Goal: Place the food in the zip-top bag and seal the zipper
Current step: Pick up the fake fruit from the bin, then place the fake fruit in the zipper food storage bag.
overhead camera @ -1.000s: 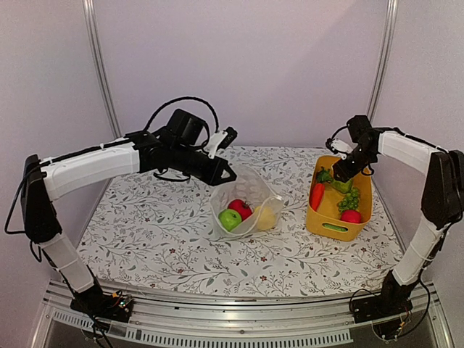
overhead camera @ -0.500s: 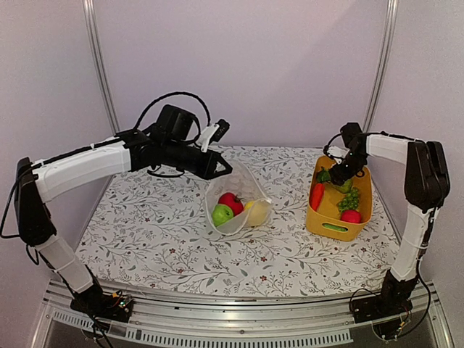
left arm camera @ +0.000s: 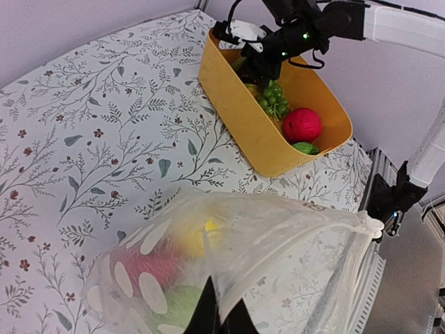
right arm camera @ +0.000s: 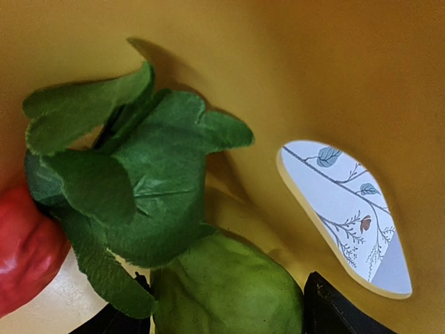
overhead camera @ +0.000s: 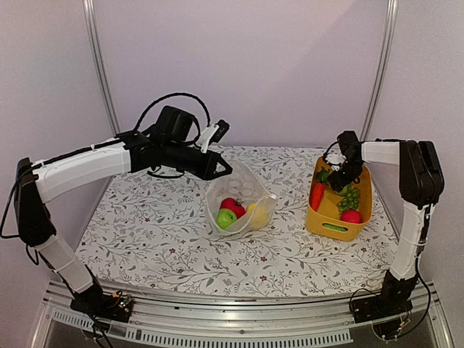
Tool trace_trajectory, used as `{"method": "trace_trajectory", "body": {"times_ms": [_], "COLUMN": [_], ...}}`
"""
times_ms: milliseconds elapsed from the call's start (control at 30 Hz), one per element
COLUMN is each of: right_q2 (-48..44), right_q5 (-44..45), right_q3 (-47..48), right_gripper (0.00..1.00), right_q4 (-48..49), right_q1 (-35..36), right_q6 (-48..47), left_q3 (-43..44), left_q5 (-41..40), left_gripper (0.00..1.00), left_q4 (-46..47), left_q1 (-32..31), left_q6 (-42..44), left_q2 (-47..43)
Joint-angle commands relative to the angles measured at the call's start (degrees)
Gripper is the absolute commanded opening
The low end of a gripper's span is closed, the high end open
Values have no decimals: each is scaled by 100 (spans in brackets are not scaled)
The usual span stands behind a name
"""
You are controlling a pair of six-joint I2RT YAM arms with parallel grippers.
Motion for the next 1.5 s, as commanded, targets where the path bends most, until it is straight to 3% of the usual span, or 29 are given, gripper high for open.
{"method": "trace_trajectory", "body": {"times_ms": [0,133,367,467,600,800,1000,1200,1467], "right_q2": [-254,-570,-316,-373,-841,-2417,-3715,-4283,-3758], "right_q5": [-65,-106,-102,-194,-481,-1039,-3011,-4341,-4851], "right_q3": [-338,-506,-506,-574,-647,-706,-530,-392,363], "right_gripper": [72,69,85,79,62,59,56,55,56], "right_q4": [-132,-132,-196,-200,-213,-516,-941,-1023,-1422], "right_q1": [-15,-21,-16,-18,-31,-29,66,1139,2854], "right_q6": [205,248,377,448,483,737,803,700,93], "left_q3": [-32,45,62,180,434,750,854,1025,1127], "left_q5": [125,229,438,460,481,385,277,256,222], "left_gripper": [1,1,1,1,1,1,1,1,1], "left_q4": [173,96,138,119,-68,-237,-139,-46,-66], "left_q1": [118,173,194,193,181,141,149,149,158], "left_q6": [-4,-11,-98,-163,-281,-607,-896,-1401,-1457], "left_q2": [-225,-197,-202,-79,99,266,621,1116,1221]}}
